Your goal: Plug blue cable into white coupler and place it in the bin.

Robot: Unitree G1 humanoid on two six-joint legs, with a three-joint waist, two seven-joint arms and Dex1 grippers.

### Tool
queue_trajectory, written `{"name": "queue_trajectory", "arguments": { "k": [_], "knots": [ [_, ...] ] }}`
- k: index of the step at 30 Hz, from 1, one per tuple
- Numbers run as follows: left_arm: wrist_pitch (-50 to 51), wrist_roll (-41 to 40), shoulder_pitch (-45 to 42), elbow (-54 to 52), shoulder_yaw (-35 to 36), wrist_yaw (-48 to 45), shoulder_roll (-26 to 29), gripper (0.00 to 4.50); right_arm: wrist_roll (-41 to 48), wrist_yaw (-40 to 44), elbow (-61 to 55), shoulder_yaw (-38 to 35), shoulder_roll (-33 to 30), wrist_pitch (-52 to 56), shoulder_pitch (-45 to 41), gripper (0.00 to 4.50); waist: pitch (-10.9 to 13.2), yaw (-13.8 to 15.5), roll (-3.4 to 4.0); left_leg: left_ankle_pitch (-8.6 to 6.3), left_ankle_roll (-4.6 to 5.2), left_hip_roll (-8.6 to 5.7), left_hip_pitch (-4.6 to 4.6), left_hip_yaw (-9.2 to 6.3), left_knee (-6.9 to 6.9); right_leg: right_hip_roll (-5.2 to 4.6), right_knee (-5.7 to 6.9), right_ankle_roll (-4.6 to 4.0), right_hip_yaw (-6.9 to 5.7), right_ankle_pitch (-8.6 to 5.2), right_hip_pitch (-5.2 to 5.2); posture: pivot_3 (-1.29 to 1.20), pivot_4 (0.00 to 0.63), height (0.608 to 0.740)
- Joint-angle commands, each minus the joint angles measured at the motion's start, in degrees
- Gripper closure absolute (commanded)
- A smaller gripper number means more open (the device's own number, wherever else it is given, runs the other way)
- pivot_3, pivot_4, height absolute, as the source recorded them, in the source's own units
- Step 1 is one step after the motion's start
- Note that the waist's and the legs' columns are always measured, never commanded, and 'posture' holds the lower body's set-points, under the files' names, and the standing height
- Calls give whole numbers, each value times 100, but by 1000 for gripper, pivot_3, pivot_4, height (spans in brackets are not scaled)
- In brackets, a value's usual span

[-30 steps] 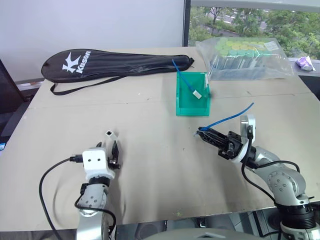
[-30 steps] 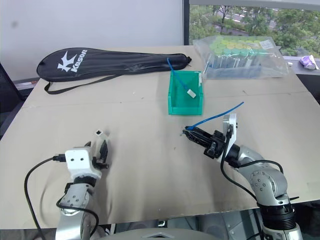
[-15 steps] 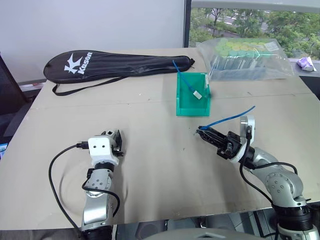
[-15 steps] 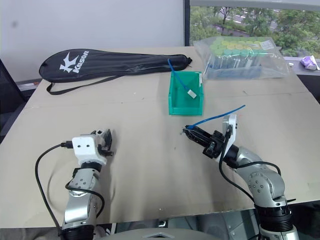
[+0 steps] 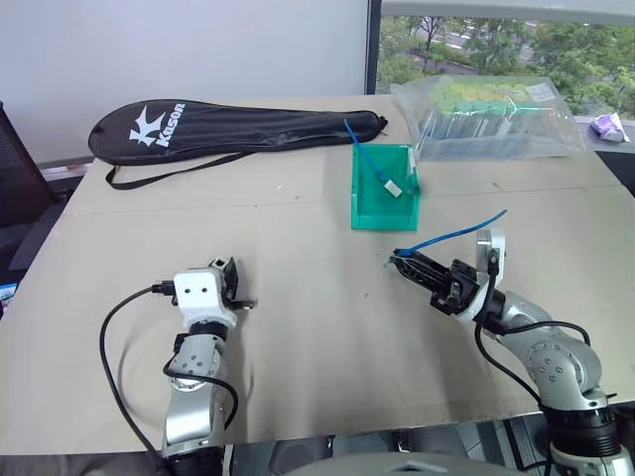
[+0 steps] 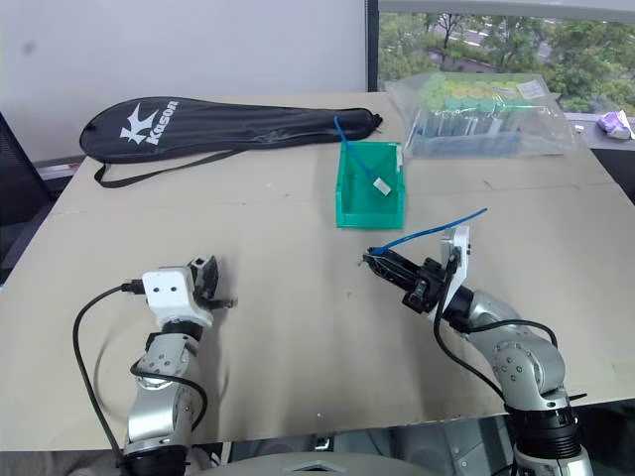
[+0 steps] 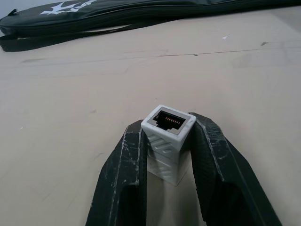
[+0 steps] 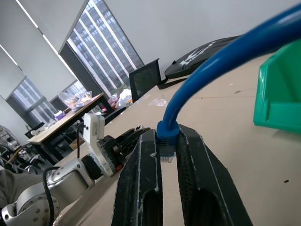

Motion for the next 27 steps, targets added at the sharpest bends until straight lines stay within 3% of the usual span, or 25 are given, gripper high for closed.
{"name": "queue_trajectory", "arguments": {
  "k": [1, 7, 14, 21, 27],
  "knots": [
    [-67, -447, -278, 384, -621, -1304, 272, 3785, -59, 68, -183, 25, -13, -119, -219, 4500, -1, 6, 2, 0, 0, 0, 0, -1, 1, 0, 0, -1, -2, 0, 1, 0, 150, 740],
    [-77, -988, -1085, 818, -1548, -3510, 775, 3785, -638, 350, -98, 311, -216, -364, -517, 4500, 3, -35, -6, -2, 4, -7, -13, 7, 4, 0, -11, 0, 3, 1, -2, 0, 150, 740],
    [-305, -989, -2538, 2197, -2478, -5667, 1006, 3785, -1675, 749, 346, 685, -591, -1008, -998, 4500, 9, -43, -14, -2, 4, -3, -13, 1, 2, 39, -10, 1, 4, 0, -6, 0, 150, 740],
    [-841, -691, -3707, 3836, -2801, -6746, 821, 3785, -2585, 1117, 792, 1181, -872, -1655, -1177, 4500, 12, -40, -20, -2, 4, -1, -16, 5, 2, 49, -8, 1, 3, 0, -9, 0, 150, 740],
    [-1219, -524, -4011, 4443, -2795, -6965, 691, 3785, -3103, 1110, 1063, 1456, -807, -1909, -1255, 4500, 13, -34, -22, -2, 4, -2, -19, 3, 3, 46, -14, 1, 7, 0, -9, 0, 150, 740]
  ]
}}
